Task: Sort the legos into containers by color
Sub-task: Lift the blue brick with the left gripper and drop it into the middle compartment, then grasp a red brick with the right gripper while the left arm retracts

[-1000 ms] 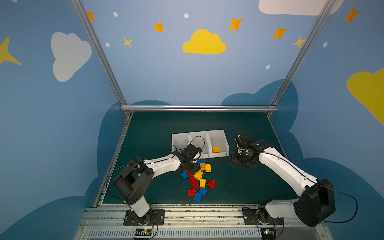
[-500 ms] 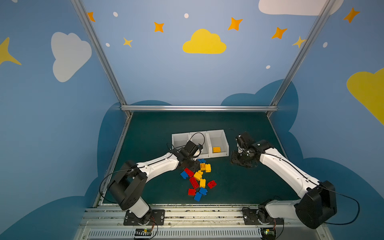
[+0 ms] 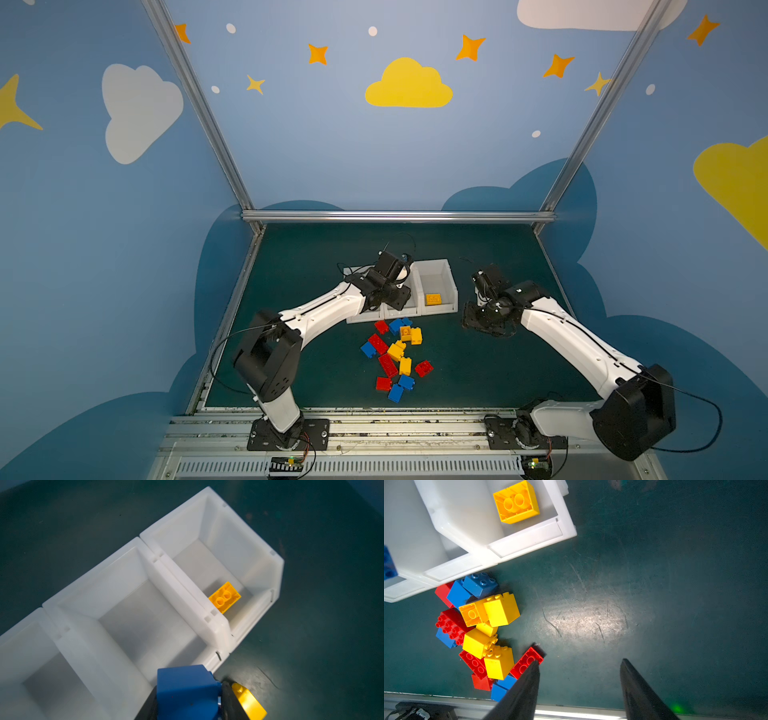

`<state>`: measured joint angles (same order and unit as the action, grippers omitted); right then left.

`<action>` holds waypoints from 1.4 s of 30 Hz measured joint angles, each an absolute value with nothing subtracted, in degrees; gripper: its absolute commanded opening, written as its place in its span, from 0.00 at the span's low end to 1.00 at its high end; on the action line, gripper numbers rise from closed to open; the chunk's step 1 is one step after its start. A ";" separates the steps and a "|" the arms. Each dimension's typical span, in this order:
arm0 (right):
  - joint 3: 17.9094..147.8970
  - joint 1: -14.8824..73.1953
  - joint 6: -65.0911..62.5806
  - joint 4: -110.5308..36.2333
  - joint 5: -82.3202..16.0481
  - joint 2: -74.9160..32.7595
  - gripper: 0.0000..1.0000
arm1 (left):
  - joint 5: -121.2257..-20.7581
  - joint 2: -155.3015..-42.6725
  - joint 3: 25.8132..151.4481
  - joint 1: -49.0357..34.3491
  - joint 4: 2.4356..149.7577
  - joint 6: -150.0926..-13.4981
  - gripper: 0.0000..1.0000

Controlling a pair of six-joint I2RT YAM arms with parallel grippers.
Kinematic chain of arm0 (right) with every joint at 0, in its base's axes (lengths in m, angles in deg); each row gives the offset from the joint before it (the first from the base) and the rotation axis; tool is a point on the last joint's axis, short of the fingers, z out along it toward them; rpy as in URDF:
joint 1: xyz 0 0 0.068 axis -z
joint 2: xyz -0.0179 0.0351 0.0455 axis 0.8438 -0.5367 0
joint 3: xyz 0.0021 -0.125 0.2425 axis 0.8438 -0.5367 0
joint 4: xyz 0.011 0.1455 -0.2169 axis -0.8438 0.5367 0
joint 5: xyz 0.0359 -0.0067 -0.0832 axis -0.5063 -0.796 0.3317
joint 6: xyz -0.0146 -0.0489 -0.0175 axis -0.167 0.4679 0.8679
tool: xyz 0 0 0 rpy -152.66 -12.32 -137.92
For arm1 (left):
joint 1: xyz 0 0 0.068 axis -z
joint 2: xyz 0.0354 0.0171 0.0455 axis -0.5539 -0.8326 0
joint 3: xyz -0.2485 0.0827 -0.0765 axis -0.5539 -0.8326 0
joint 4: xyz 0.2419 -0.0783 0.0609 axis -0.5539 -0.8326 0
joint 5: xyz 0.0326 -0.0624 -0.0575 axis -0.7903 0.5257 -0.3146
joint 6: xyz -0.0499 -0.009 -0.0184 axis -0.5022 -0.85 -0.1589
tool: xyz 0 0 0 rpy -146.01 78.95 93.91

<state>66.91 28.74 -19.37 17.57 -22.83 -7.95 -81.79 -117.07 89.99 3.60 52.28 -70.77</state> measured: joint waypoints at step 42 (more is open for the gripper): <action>75.04 7.85 -16.81 16.17 -26.85 -21.35 0.68 | -87.26 -73.53 57.56 -8.51 53.42 -89.22 0.88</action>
